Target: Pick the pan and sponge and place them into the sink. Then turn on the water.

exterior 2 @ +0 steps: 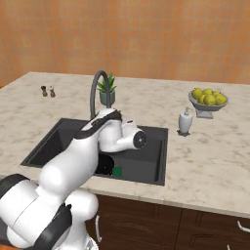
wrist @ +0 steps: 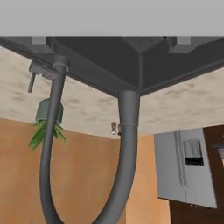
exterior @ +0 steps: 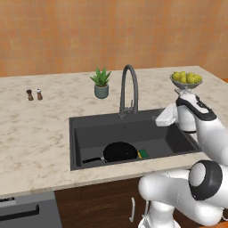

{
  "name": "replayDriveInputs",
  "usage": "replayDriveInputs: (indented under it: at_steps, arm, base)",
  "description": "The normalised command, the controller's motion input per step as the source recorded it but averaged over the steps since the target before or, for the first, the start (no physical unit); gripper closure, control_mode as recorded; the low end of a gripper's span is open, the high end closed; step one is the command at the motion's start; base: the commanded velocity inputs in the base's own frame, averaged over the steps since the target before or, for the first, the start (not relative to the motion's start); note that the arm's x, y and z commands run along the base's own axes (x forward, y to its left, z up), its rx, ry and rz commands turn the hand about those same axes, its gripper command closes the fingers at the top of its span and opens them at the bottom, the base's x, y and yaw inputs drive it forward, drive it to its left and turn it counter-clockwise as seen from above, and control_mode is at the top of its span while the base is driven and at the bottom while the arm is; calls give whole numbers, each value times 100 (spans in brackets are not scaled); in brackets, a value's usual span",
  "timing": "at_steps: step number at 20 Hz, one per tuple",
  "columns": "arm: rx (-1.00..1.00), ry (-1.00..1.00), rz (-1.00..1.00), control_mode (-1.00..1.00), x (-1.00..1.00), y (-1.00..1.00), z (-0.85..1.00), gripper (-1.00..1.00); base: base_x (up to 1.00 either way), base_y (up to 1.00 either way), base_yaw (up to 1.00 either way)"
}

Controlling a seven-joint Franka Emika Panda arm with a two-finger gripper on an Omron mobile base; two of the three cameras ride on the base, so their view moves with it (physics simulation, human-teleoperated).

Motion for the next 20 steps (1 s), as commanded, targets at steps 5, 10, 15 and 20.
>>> replayDriveInputs:
  at_steps: [5, 10, 15, 20]
  arm:
    - [20, -26, 1, -100, 4, 0, 7, -100]
    - [30, -17, 7, -100, 22, 0, 8, -100]
    - [16, -9, 2, -100, 30, 0, 2, -100]
    - [1, 0, 0, -100, 39, 0, 0, -100]
  base:
    - [0, 0, 0]
    - [0, 0, 0]
    - [0, 0, 0]
    - [0, 0, 0]
